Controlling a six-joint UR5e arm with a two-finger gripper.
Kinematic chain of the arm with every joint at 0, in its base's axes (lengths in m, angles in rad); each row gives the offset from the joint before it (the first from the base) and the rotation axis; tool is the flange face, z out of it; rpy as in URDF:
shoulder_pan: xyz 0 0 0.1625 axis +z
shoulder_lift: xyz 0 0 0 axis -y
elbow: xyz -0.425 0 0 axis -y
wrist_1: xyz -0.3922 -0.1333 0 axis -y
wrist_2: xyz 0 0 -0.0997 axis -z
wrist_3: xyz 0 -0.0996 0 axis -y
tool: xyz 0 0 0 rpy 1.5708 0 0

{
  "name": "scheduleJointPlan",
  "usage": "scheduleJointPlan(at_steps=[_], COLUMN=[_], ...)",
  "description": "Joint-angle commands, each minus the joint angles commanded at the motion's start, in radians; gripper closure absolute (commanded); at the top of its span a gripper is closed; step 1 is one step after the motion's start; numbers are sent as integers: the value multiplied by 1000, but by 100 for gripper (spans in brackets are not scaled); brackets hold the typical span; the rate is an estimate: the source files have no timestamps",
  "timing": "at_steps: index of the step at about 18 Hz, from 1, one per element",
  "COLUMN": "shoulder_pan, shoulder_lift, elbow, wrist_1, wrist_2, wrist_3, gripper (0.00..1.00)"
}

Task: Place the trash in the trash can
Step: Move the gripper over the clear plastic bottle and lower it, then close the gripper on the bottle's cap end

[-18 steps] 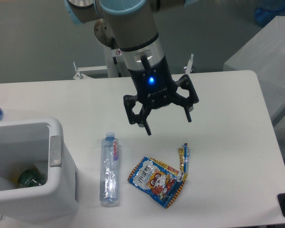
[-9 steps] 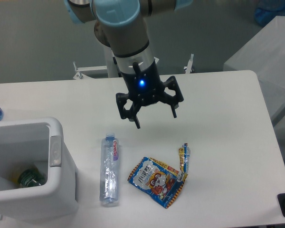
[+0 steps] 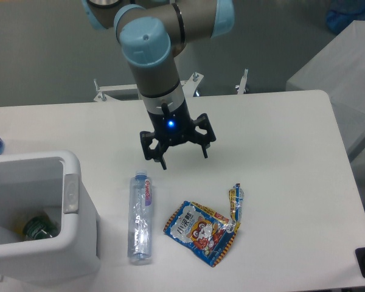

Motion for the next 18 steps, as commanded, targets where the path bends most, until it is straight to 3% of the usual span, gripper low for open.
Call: scheduleJointPlan(at_steps=[11, 18], shoulder_pan=[-86, -112], shoulder_lift=[-164, -218], elbow=[-18, -29], wrist_1=[2, 32], wrist_2=[-86, -87], wrist_3=[-6, 2], gripper=[0, 0])
